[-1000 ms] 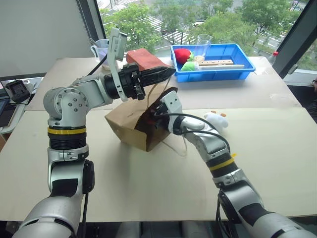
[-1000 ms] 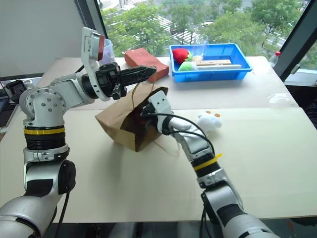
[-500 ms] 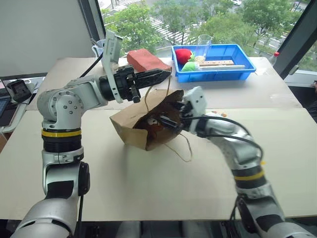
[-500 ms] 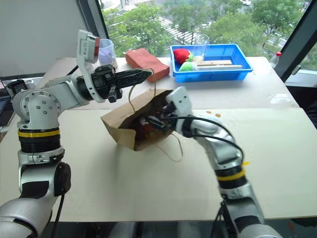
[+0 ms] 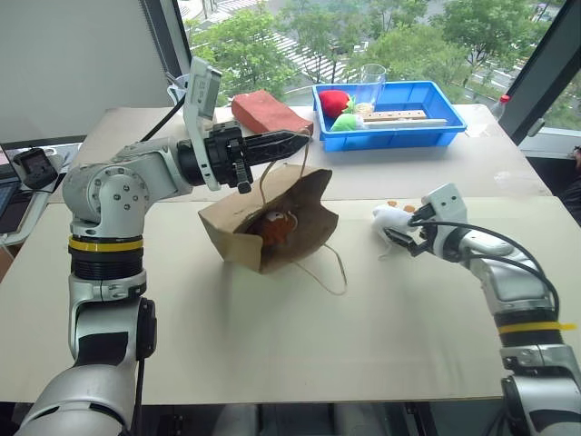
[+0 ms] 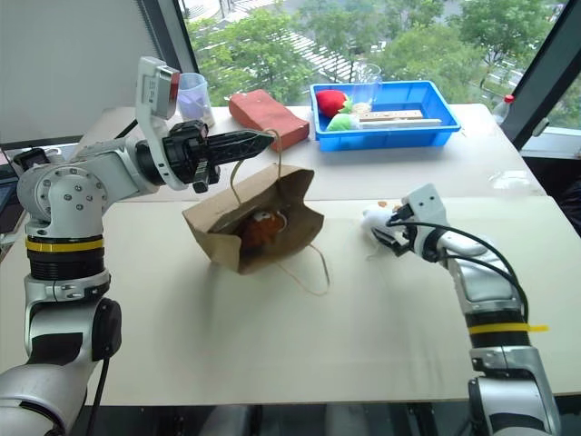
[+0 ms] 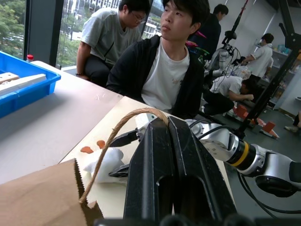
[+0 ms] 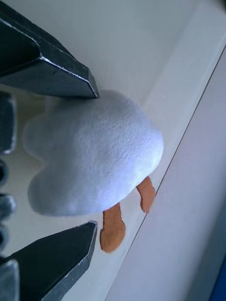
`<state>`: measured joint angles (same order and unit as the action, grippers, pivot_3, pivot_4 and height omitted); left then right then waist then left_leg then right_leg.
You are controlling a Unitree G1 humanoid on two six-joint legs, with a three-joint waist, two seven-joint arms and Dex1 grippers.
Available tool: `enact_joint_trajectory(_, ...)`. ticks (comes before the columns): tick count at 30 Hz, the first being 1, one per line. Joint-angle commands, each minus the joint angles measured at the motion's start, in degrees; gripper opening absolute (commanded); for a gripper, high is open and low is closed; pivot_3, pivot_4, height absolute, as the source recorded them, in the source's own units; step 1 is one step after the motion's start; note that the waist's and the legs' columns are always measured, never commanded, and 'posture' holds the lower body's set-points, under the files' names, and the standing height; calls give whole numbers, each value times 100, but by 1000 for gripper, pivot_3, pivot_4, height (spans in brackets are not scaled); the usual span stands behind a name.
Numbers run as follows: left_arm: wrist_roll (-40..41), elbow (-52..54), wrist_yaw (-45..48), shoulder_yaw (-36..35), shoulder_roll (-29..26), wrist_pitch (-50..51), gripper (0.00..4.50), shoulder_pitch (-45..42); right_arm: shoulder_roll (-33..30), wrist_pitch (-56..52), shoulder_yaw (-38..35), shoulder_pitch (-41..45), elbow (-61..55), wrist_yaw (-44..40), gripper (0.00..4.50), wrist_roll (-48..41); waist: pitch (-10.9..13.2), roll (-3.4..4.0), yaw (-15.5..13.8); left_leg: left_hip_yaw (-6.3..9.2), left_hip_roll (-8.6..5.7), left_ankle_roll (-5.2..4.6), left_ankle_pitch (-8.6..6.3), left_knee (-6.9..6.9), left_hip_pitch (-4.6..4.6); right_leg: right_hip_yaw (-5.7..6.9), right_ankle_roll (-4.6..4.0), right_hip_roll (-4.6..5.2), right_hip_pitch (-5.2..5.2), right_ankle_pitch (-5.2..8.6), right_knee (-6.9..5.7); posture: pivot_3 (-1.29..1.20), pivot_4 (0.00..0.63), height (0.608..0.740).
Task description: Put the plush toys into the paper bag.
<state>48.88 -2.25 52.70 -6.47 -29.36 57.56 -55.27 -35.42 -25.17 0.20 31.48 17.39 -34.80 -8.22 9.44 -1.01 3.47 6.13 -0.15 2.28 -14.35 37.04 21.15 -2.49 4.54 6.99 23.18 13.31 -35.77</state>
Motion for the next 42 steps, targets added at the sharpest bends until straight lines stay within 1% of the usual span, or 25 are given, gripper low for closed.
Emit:
enact_joint_trajectory(1, -7, 77, 54, -68, -60, -124, 0, -105, 113, 251, -142, 193, 271, -23, 3376, -25, 0, 0, -6, 1, 0, 0, 0, 0, 1, 0, 0, 0, 0, 0, -1, 0, 150, 740)
enact_joint_trajectory(3, -9, 96, 56, -76, -71, -120, 0, -89, 112, 243, -184, 174, 245, -83, 2635, -48, 0, 0, -9, 1, 0, 1, 1, 0, 3, 0, 0, 0, -2, 0, -3, 0, 150, 740)
enact_joint_trajectory(7, 5, 156, 77, -86, -92, -116, 0, -47, 69, 158, -349, 25, -110, -275, 1293, -225, 0, 0, -13, 1, 0, 2, 1, 0, 4, 1, 0, 0, -4, 0, -3, 0, 150, 740)
enact_joint_trajectory(10, -4, 157, 79, -88, -103, -118, 0, -35, 4, -259, -575, -206, -915, -590, 269, -707, 0, 0, -16, 1, 0, 1, 1, -3, 3, 2, 0, 0, -3, 0, -5, 0, 150, 740)
enact_joint_trajectory(11, -11, 151, 75, -86, -105, -120, 0, -31, -37, -431, -629, -293, -1219, -681, 39, -854, 0, 1, -15, 1, 0, 1, 0, -3, 4, 2, 1, 0, -3, 0, -6, 0, 150, 740)
enact_joint_trajectory(14, 11, 186, 140, -66, -135, -101, 0, 5, -321, -1746, -875, -527, -2825, -1025, 7, -1929, 3, 6, -25, 1, 0, 0, 0, -4, 9, 2, 0, 0, -1, 0, -9, 0, 150, 740)
enact_joint_trajectory(17, -13, 166, 198, -28, -138, -133, 0, 7, -565, -2680, -916, -643, -3873, -1244, 7, -2829, 3, 6, -30, 3, 0, -1, -1, -3, 8, 3, 1, 0, -1, 0, -8, 0, 150, 740)
enact_joint_trajectory(20, -39, 124, 253, 9, -111, -175, 0, -13, -558, -3061, -668, -703, -4490, -1139, 7, -3183, 2, 4, -58, 5, 1, -3, -2, -3, 3, 6, 2, 0, -6, 1, -1, 0, 150, 740)
enact_joint_trajectory(21, -46, 109, 273, 30, -84, -195, 0, -30, -318, -3120, -505, -618, -4551, -908, 7, -3196, 2, 4, -74, 5, 0, -3, -2, -2, 2, 5, 2, 0, -6, 1, 1, 0, 150, 740)
enact_joint_trajectory(23, -42, 105, 288, 57, -34, -209, 0, -59, 157, -3153, -161, -420, -4531, -492, 7, -3092, 2, 1, -72, 5, 1, -3, -2, 2, 1, 5, 2, 0, -6, 1, 2, 0, 150, 740)
enact_joint_trajectory(24, -20, 123, 306, 65, -15, -197, 0, -62, 419, -3038, 75, -308, -4400, -283, 7, -2881, 2, 2, -74, 4, 0, -2, -1, 5, 1, 3, 2, 0, -4, 1, 1, 0, 150, 740)
enact_joint_trajectory(28, 8, 193, 344, 92, 3, -179, 0, -44, 1080, -2497, 657, -37, -3715, 133, 7, -2198, 1, 3, -87, 5, 0, 1, 1, 5, 1, 2, 1, 0, 2, 1, -8, 0, 150, 740)
enact_joint_trajectory(33, 46, 273, 372, 94, -8, -151, 0, -12, 1485, -1831, 1216, 311, -2817, 199, 7, -1485, 1, 3, -96, 6, 0, 2, 1, 4, 5, 5, 0, 0, 2, 0, -15, 0, 150, 740)
enact_joint_trajectory(38, 77, 371, 341, 84, -27, -115, 0, 28, 1620, -1242, 1711, 354, -2274, -80, 7, -955, 1, 4, -67, 6, 0, 2, 1, -7, 5, 5, 0, 0, 6, 0, -19, 0, 150, 740)
enact_joint_trajectory(40, 64, 395, 331, 91, -55, -117, 0, 44, 1689, -1242, 1721, 281, -2355, -301, 1074, -1090, 1, 4, -66, 6, 1, 2, 1, -7, 5, 6, 0, 0, 6, 0, -19, 0, 150, 740)
enact_joint_trajectory(42, 85, 420, 321, 71, -81, -95, 0, 68, 1711, -1341, 1713, 205, -2543, -447, 1732, -1203, 1, 4, -66, 6, 0, 2, 1, -6, 5, 6, 0, 0, 5, 0, -19, 0, 150, 740)
